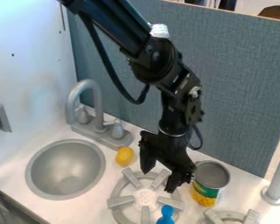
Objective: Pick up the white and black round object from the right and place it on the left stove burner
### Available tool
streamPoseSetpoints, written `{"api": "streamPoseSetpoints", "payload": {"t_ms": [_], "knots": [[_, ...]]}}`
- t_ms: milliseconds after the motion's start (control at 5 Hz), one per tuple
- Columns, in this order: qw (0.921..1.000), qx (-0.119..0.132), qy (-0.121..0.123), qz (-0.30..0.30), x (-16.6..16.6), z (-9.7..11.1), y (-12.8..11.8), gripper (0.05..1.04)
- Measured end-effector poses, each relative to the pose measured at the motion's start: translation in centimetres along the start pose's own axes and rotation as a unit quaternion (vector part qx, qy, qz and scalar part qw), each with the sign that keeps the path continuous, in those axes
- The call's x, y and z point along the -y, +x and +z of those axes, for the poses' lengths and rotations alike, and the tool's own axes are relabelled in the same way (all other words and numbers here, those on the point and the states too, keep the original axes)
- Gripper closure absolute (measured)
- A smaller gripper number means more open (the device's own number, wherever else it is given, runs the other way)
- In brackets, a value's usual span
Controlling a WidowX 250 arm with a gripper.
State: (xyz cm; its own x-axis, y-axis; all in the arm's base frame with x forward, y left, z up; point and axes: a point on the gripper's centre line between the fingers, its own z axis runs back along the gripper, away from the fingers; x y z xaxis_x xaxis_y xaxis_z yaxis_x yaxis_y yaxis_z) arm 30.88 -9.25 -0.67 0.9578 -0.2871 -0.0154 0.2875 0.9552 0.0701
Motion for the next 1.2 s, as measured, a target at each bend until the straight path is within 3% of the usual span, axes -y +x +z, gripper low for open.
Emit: {"api": "streamPoseSetpoints", "payload": {"t_ms": [200,400,600,1000,1200], "knots": [[0.9999,-0.017,0.0,0.001,0.0,-1.2,-0.6,0.087],[0.9999,0.004,-0.009,0.011,0.4,-1.7,-0.5,0.087],[0.9997,0.007,-0.011,0.02,0.4,-1.7,-0.4,0.087],[0.9961,0.02,-0.059,0.063,2.7,0.7,2.2,0.087],[0.9958,0.018,-0.067,0.059,4.6,1.4,3.1,0.087]]}}
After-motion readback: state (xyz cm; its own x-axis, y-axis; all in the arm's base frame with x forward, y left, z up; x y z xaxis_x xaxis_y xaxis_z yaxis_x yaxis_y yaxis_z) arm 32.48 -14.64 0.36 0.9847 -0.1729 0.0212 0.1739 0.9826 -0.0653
